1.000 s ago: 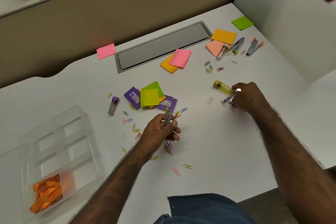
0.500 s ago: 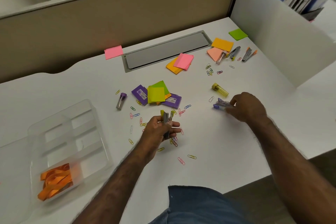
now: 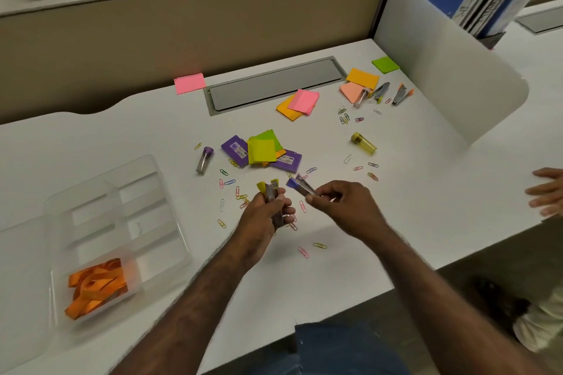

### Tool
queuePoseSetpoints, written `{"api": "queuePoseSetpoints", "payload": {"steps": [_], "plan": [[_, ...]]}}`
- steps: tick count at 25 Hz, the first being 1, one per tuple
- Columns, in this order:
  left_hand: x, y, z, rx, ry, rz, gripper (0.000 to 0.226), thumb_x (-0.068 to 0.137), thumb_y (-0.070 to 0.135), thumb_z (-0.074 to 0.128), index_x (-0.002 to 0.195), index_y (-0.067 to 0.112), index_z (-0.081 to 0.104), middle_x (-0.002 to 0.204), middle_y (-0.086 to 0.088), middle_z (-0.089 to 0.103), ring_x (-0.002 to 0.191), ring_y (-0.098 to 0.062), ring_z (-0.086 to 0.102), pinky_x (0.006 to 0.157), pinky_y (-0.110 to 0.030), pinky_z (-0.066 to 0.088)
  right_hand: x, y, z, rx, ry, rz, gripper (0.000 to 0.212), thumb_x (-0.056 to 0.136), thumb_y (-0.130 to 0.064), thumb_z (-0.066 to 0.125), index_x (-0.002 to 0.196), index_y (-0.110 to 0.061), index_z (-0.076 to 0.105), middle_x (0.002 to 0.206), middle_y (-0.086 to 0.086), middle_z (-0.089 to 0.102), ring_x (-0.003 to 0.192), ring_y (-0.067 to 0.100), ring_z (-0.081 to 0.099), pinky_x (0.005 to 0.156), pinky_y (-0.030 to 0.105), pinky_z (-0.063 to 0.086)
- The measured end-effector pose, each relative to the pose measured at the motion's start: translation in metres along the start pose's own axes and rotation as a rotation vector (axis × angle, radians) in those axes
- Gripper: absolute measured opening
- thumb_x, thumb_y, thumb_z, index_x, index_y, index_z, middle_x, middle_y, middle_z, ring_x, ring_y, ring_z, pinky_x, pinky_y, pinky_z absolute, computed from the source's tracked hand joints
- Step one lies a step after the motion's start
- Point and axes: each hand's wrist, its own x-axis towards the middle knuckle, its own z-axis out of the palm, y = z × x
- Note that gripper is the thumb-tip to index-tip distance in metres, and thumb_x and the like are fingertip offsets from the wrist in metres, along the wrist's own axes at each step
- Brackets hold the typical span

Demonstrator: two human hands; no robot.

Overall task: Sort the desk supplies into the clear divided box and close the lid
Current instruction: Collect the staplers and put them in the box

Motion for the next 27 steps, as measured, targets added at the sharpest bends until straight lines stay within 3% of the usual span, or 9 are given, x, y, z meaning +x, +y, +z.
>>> {"api": "queuePoseSetpoints", "payload": {"steps": [3, 5, 8, 11, 15, 19, 23, 25, 27], "plan": [[-0.003, -0.011, 0.007, -0.052, -0.118, 0.021, 0.020, 0.105, 0.021, 0.054, 0.122, 0.014, 0.063, 0.117, -0.012, 0.076, 0.111, -0.026, 0.073, 0.094, -0.041, 0.059, -0.018, -0.002, 0.020, 0.089, 0.020, 0.009, 0.025, 0.084, -0.057, 0.076, 0.087, -0.033, 0.078, 0.077, -0.013, 0.072, 0.068, -0.001, 0.062, 0.056, 0.012, 0.042], [-0.008, -0.017, 0.012, -0.079, -0.191, 0.033, 0.020, 0.105, 0.024, 0.055, 0.120, 0.016, 0.065, 0.116, -0.011, 0.077, 0.111, -0.025, 0.073, 0.091, -0.035, 0.061, -0.027, -0.002, 0.028, 0.110, 0.027, 0.001, 0.023, 0.087, -0.055, 0.074, 0.090, -0.033, 0.078, 0.079, -0.013, 0.073, 0.069, 0.001, 0.064, 0.058, 0.013, 0.045], [-0.012, -0.026, 0.018, -0.056, -0.233, 0.084, 0.024, 0.103, 0.028, 0.058, 0.122, 0.015, 0.066, 0.119, -0.012, 0.076, 0.112, -0.028, 0.073, 0.091, -0.034, 0.061, -0.037, -0.003, 0.034, 0.097, 0.039, -0.019, 0.005, 0.091, -0.045, 0.073, 0.093, -0.041, 0.074, 0.080, -0.020, 0.070, 0.076, -0.001, 0.065, 0.067, 0.016, 0.050], [-0.010, -0.024, 0.021, -0.027, -0.208, 0.097, 0.026, 0.099, 0.029, 0.062, 0.120, 0.016, 0.071, 0.116, -0.013, 0.077, 0.109, -0.030, 0.074, 0.087, -0.034, 0.062, -0.037, 0.000, 0.030, 0.059, 0.013, -0.070, 0.010, 0.090, -0.042, 0.074, 0.097, -0.049, 0.073, 0.081, -0.027, 0.066, 0.082, -0.007, 0.062, 0.064, 0.010, 0.044], [-0.001, -0.018, 0.027, -0.003, -0.167, 0.085, 0.013, 0.097, 0.025, 0.068, 0.099, 0.031, 0.079, 0.111, -0.009, 0.079, 0.105, -0.030, 0.076, 0.081, -0.032, 0.062, -0.026, 0.008, 0.019, 0.092, 0.009, -0.067, 0.013, 0.088, -0.044, 0.077, 0.092, -0.054, 0.068, 0.083, -0.024, 0.070, 0.080, -0.005, 0.064, 0.058, 0.007, 0.046], [0.022, -0.019, 0.039, -0.029, -0.064, 0.060, 0.011, 0.097, 0.018, 0.069, 0.107, 0.021, 0.073, 0.108, -0.010, 0.079, 0.101, -0.032, 0.076, 0.089, -0.043, 0.062, 0.002, 0.025, -0.007, 0.115, 0.053, -0.001, 0.011, 0.089, -0.045, 0.076, 0.098, -0.040, 0.076, 0.083, -0.019, 0.073, 0.079, 0.001, 0.067, 0.069, 0.020, 0.054], [0.049, -0.017, 0.057, -0.094, 0.006, -0.010, 0.022, 0.096, 0.018, 0.070, 0.117, 0.015, 0.063, 0.105, -0.008, 0.079, 0.094, -0.029, 0.078, 0.074, -0.044, 0.064, 0.055, 0.052, -0.052, 0.198, 0.121, 0.109, 0.023, 0.087, -0.044, 0.078, 0.106, -0.031, 0.076, 0.086, -0.009, 0.074, 0.079, 0.012, 0.069, 0.074, 0.036, 0.061], [0.063, -0.014, 0.067, -0.095, 0.013, -0.030, 0.024, 0.096, 0.017, 0.069, 0.118, 0.012, 0.062, 0.102, -0.009, 0.077, 0.090, -0.026, 0.078, 0.072, -0.044, 0.063, 0.087, 0.069, -0.074, 0.230, 0.204, 0.164, 0.023, 0.086, -0.041, 0.079, 0.106, -0.029, 0.076, 0.084, -0.007, 0.074, 0.081, 0.014, 0.069, 0.075, 0.038, 0.060], [0.081, -0.010, 0.078, -0.087, 0.025, -0.029, 0.026, 0.096, 0.017, 0.069, 0.119, 0.009, 0.062, 0.104, -0.009, 0.075, 0.088, -0.024, 0.077, 0.073, -0.044, 0.063, 0.125, 0.087, -0.097, 0.204, 0.320, 0.178, 0.025, 0.086, -0.038, 0.079, 0.108, -0.027, 0.075, 0.082, -0.009, 0.073, 0.081, 0.005, 0.066, 0.078, 0.033, 0.055]]}}
